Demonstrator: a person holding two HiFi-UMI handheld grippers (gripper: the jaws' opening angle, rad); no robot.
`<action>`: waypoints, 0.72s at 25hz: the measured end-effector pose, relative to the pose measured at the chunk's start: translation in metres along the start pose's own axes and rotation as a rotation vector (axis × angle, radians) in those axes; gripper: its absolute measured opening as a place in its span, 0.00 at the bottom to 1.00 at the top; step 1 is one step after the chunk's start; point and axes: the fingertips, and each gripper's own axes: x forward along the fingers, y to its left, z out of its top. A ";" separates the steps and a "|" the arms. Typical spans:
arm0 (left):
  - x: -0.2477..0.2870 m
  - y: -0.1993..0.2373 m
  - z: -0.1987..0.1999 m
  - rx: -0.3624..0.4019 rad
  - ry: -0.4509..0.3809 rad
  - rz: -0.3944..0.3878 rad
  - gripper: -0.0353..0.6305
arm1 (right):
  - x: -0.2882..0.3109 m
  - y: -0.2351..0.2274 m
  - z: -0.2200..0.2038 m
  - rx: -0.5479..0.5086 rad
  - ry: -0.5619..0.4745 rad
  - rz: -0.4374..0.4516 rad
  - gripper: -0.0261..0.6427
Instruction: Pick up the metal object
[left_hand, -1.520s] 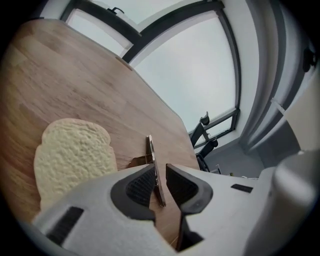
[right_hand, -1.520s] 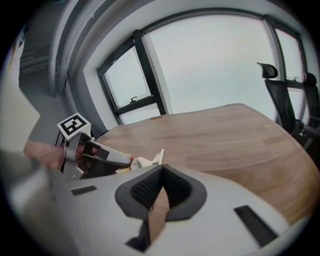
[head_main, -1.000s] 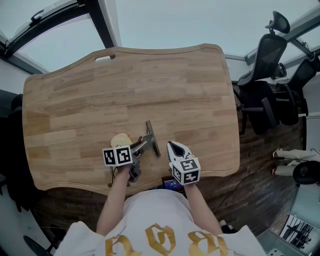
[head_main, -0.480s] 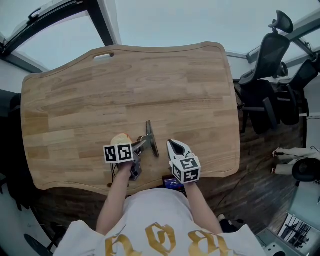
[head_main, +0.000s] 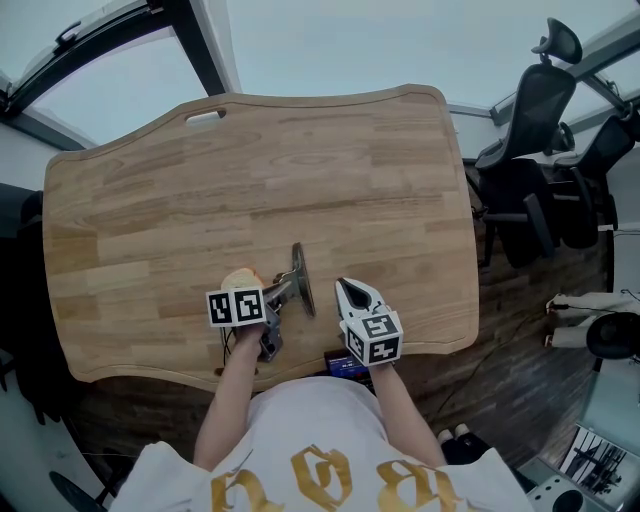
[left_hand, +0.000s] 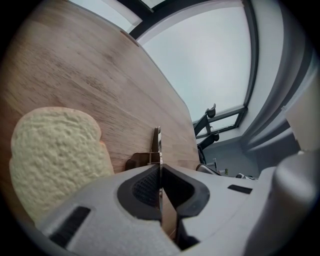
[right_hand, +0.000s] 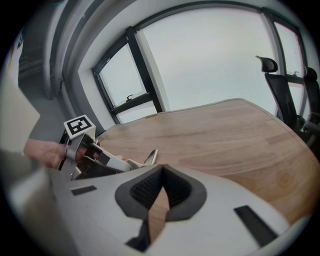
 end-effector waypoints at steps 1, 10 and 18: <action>-0.001 0.000 0.000 0.003 0.000 0.001 0.09 | -0.001 0.001 0.001 -0.001 -0.002 0.000 0.06; -0.006 -0.006 0.000 0.029 -0.020 -0.005 0.08 | -0.012 0.002 0.004 -0.010 -0.027 -0.011 0.06; -0.014 -0.017 0.000 0.042 -0.042 -0.028 0.08 | -0.021 0.006 0.010 -0.020 -0.056 -0.017 0.06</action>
